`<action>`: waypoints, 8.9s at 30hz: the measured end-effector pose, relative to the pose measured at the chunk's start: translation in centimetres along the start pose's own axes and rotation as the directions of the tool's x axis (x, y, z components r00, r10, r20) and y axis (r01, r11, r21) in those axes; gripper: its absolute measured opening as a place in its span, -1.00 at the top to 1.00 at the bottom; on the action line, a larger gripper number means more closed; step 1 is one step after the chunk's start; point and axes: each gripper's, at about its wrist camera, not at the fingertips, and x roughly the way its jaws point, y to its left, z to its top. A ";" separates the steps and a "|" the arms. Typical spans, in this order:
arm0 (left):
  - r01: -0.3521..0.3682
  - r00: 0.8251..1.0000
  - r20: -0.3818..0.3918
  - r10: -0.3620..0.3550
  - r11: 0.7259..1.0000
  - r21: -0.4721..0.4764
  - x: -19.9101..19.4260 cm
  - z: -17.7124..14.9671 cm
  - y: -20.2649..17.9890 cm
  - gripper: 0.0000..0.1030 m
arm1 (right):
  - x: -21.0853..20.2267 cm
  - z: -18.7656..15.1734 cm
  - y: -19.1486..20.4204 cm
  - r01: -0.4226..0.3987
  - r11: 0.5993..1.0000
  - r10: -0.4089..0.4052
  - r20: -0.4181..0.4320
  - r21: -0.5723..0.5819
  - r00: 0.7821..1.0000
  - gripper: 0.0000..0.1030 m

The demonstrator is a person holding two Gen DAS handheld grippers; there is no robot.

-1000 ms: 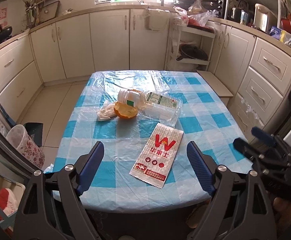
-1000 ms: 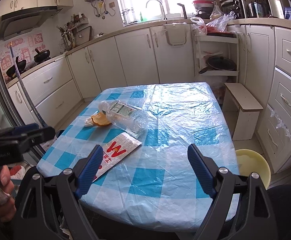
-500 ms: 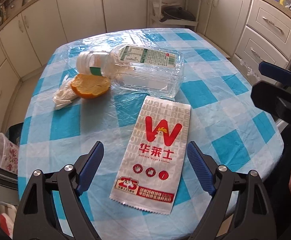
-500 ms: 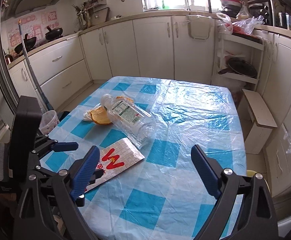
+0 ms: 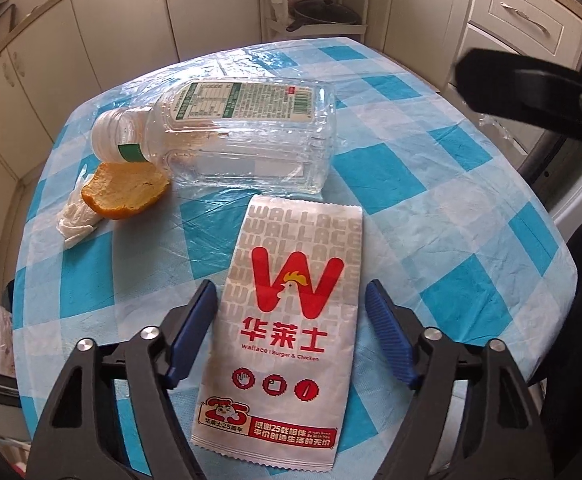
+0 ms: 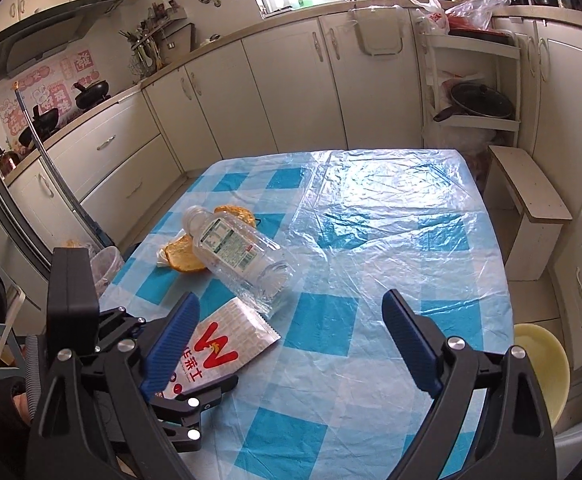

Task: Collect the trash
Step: 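Bring both open tools back to the table, then grasp the red-and-white paper bag with the left tool while the right tool grasps the clear bottle, then carry the paper bag and plastic bottle to the yellow bin, then open both tools over the yellow bin to drop the bag and bottle, then press the red package down inside the yellow bin with the right tool, then lift the right tool out of the bin and bring both tools to the table, then grasp the orange peel with the right tool while the left tool grasps the white tissue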

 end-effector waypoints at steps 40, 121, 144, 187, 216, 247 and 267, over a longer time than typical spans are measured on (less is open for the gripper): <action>0.118 0.988 0.138 -0.071 0.920 -0.373 -7.5 -5.9 11.0 0.72 | 0.3 3.4 -1.4 -0.178 0.980 0.177 0.009 0.085 0.984 -0.05; 0.254 0.967 -0.011 -0.254 0.966 -0.043 -2.1 7.5 -9.5 -0.21 | -20.6 -6.9 -24.3 0.228 0.755 -0.385 0.134 0.615 0.913 -0.56; 0.025 0.998 -0.050 -0.039 0.965 -0.260 -4.3 0.3 2.1 -0.21 | -5.8 -18.9 -35.9 0.429 0.540 -0.367 -0.257 0.724 0.894 -0.09; 0.062 0.997 -0.034 -0.075 0.960 -0.274 -4.7 0.3 2.0 -0.21 | -2.8 -19.7 -38.2 0.414 0.500 -0.299 -0.296 0.761 0.907 0.76; -0.043 0.997 0.042 0.068 0.905 -0.424 -9.6 -2.5 10.0 -0.21 | -1.9 -8.9 -29.8 0.164 0.869 -0.078 -0.199 0.467 0.977 0.90; -0.120 0.988 0.046 0.146 0.925 -0.362 -2.3 2.4 14.8 -0.25 | 8.4 5.8 -0.5 -0.077 0.986 0.054 -0.156 -0.147 0.986 -0.61; -0.070 0.995 0.038 0.091 0.925 -0.374 1.0 3.5 15.7 -0.26 | 15.0 4.8 1.8 -0.119 0.993 0.121 -0.182 0.019 0.976 0.58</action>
